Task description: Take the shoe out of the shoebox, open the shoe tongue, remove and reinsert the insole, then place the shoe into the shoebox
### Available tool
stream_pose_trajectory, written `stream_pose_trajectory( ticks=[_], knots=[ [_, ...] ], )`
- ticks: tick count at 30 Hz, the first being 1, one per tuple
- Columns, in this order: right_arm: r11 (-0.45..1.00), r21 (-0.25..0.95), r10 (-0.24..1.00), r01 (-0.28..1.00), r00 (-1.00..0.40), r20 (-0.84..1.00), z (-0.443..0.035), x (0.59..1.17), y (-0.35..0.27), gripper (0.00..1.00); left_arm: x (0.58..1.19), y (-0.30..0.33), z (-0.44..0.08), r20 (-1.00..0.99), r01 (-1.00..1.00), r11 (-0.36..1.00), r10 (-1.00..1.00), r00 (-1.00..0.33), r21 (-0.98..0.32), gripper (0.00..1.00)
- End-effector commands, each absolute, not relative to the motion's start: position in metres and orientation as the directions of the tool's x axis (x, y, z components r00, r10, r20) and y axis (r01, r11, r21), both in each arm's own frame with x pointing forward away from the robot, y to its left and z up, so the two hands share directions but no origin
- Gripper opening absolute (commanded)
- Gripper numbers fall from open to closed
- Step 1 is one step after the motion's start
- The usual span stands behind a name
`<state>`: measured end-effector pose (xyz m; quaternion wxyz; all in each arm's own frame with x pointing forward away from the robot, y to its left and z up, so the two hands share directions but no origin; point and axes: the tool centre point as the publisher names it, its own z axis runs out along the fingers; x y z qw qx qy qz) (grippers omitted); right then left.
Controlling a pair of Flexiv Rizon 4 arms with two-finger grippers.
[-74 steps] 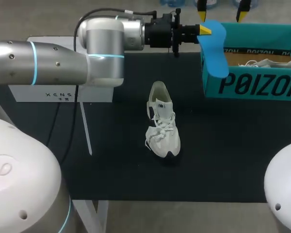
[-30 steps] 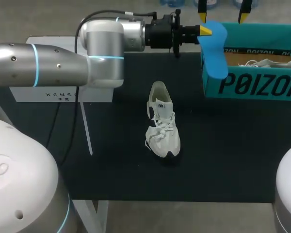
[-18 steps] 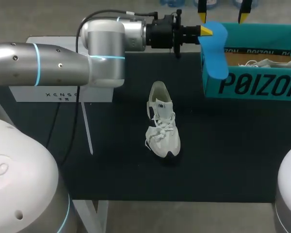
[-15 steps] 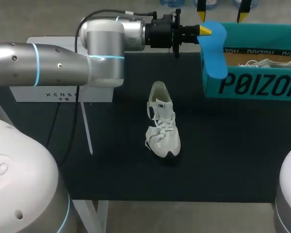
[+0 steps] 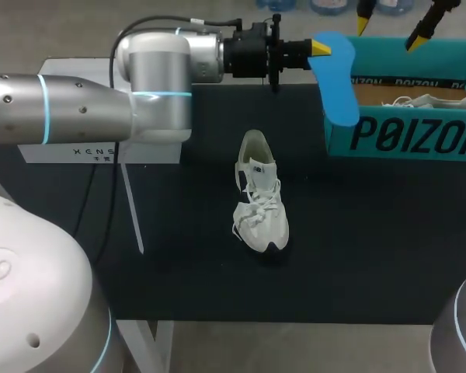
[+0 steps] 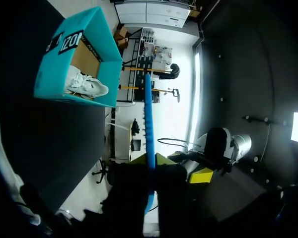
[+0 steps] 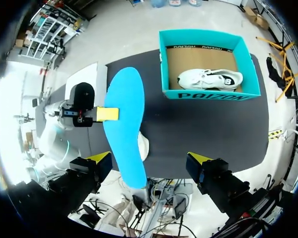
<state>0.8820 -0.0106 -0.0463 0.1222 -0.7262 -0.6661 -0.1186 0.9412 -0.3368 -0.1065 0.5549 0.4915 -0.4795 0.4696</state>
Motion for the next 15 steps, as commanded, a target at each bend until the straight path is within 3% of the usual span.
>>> stream_pose_trajectory(
  ticks=[1,6,10,12,15],
  knots=[
    [-0.072,-0.012,0.763,0.997,0.063,0.643,-0.055,0.877,-0.023,1.0,0.94,-0.332,-0.106,0.994,-0.993,0.067,0.046,0.098,0.095,0.0],
    [-0.072,-0.012,0.763,0.997,0.063,0.643,-0.055,0.877,-0.023,1.0,0.939,-0.332,-0.109,0.993,-0.993,0.06,0.054,0.1,0.097,0.0],
    [-0.185,-0.002,0.431,0.983,0.083,0.899,-0.062,0.881,-0.029,1.0,0.94,-0.33,-0.111,0.993,-0.994,0.047,0.057,0.103,0.101,0.0],
    [-0.209,0.072,0.301,0.975,-0.006,0.954,-0.064,0.88,-0.03,1.0,0.94,-0.329,-0.11,0.993,-0.994,0.042,0.061,0.101,0.099,0.0],
    [-0.259,0.134,0.218,0.956,-0.078,0.973,-0.068,0.88,-0.029,1.0,0.941,-0.328,-0.109,0.992,-0.994,0.039,0.078,0.101,0.098,0.0]
  ],
)
